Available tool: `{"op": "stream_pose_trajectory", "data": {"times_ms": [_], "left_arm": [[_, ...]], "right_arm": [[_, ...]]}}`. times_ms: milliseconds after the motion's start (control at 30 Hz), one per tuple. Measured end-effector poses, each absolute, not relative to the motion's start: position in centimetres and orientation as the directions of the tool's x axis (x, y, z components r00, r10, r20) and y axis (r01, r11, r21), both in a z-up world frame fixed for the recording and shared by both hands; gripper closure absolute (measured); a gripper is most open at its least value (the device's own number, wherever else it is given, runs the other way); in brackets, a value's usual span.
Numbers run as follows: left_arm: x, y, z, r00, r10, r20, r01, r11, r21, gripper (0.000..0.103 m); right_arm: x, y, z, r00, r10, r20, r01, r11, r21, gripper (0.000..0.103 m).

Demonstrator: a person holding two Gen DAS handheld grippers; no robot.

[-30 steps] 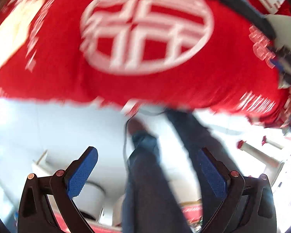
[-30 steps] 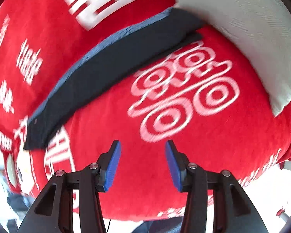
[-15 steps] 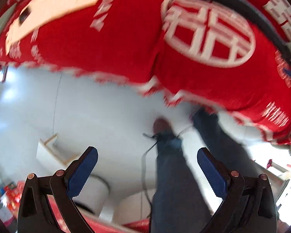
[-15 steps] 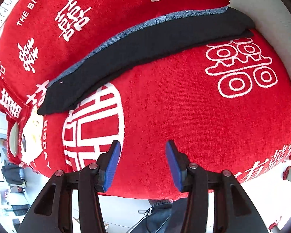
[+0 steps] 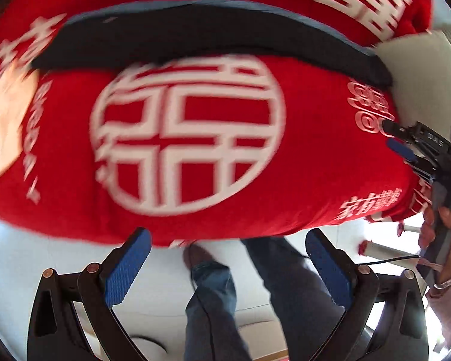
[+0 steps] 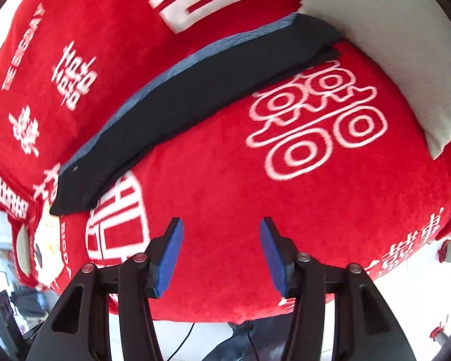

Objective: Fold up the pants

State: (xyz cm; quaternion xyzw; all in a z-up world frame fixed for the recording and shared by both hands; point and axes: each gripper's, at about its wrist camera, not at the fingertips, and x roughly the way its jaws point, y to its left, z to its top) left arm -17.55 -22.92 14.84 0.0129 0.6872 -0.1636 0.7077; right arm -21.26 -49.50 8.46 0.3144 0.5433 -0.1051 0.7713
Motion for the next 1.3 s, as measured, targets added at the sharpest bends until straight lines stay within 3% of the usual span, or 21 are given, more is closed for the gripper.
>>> {"op": "stream_pose_trajectory", "data": {"times_ms": [233,433,633,867,1167,1200,1233,1300], "left_arm": [[-9.8,-31.9,17.3,0.146,-0.253,-0.956,0.362,0.913,-0.187,0.000],[-0.1,-37.7,15.8,0.319,-0.166,-0.933,0.332,0.942,-0.054,0.000],[5.4,-41.1,11.5,0.318,-0.096,-0.943,0.280,0.960,-0.003,0.000],[8.5,-45.0,8.2,0.322,-0.053,-0.945,0.325,0.944,0.058,0.000],[9.5,-46.8,7.5,0.337,-0.035,-0.941,0.352,0.931,0.092,0.000],[9.6,-46.8,7.8,0.344,-0.034,-0.938,0.349,0.932,0.095,0.000],[9.7,-46.7,7.8,0.347,-0.033,-0.937,0.344,0.934,0.095,0.001],[9.9,-46.5,7.3,0.327,-0.030,-0.944,0.344,0.934,0.090,0.019]], "right_arm": [[-19.3,-55.7,7.4,0.439,0.223,-0.871,0.563,0.687,0.460,0.042],[-16.1,-60.7,4.9,0.571,0.272,-0.774,0.573,0.543,0.614,0.042],[-13.6,-64.3,1.3,0.667,0.246,-0.703,0.584,0.413,0.699,0.042],[-14.0,-66.6,-1.8,0.722,0.235,-0.651,0.589,0.286,0.756,0.042],[-10.3,-68.0,-2.6,0.789,0.227,-0.571,0.517,0.257,0.816,0.040],[-9.5,-68.2,-2.8,0.785,0.245,-0.570,0.517,0.248,0.819,0.045],[-8.9,-68.3,-2.9,0.773,0.264,-0.576,0.527,0.238,0.816,0.064],[-8.3,-68.5,-3.2,0.745,0.297,-0.598,0.552,0.230,0.802,0.089]]}}
